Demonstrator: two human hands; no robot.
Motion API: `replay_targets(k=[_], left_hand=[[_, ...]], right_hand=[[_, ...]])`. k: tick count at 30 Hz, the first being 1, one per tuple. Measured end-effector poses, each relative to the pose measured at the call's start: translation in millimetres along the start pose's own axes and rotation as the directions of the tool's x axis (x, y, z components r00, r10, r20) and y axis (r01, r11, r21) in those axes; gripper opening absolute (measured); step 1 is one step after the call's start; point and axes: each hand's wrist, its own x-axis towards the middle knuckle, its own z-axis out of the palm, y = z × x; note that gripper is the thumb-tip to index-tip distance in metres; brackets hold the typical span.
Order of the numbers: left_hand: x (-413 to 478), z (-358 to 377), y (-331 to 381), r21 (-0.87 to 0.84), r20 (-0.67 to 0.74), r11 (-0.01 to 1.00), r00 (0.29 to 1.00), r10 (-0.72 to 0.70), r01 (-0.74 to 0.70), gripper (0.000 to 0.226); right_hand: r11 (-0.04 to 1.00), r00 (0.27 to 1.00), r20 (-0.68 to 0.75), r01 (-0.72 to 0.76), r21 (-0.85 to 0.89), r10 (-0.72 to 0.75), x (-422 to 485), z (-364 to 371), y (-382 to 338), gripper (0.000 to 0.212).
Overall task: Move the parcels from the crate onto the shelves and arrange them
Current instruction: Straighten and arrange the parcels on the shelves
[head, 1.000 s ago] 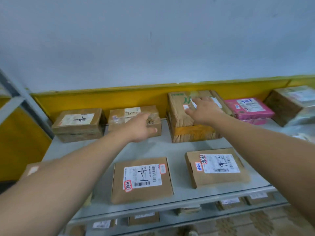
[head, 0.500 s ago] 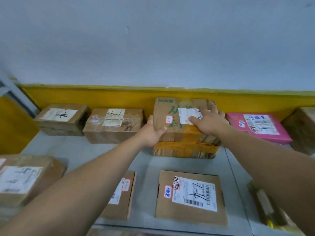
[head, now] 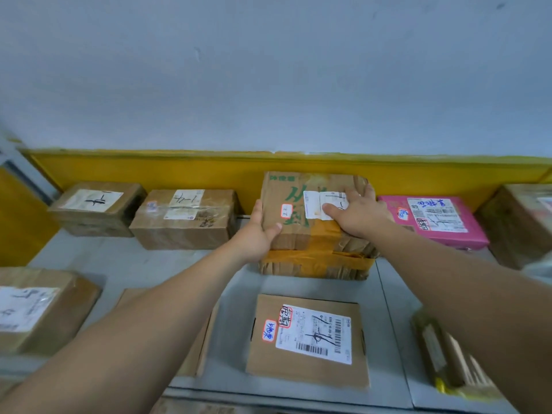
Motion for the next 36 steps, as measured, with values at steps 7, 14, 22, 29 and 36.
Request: replay_targets(k=[7,14,22,29,36], left_hand=[[-1,2,4,0.004,-0.042,1.000,0.999,-0.005,0.005,0.072],[-12,-3,2,0.074,-0.036,0.997,0.999,0.000,0.003,0.077],[-35,-5,-30,0.112,-0.105,0.993,0.994,0.041,-0.030,0.087],[-83,34,-86,0.199,0.084,0.979,0.996,0.037,-0.053,0.076],[-124,62,-131,0.250,0.256,0.956,0.963,0.085,-0.151,0.071]], right_hand=[[1.000,1.000,-0.006,-0.007,0.005,0.007,4,-2,-4,0.085],[0.993,0.999,0.007,0.038,0.114,-0.040,7,-7,-3,0.083],[0.980,0.976,-0.159,0.168,0.110,-0.149,-30,-1,2,0.079],[0.975,0.959,-0.179,0.216,-0.047,-0.221,-107,41,5,0.076],[0.997,0.988,0.154,0.023,0.072,-0.034,-180,118,19,0.076]])
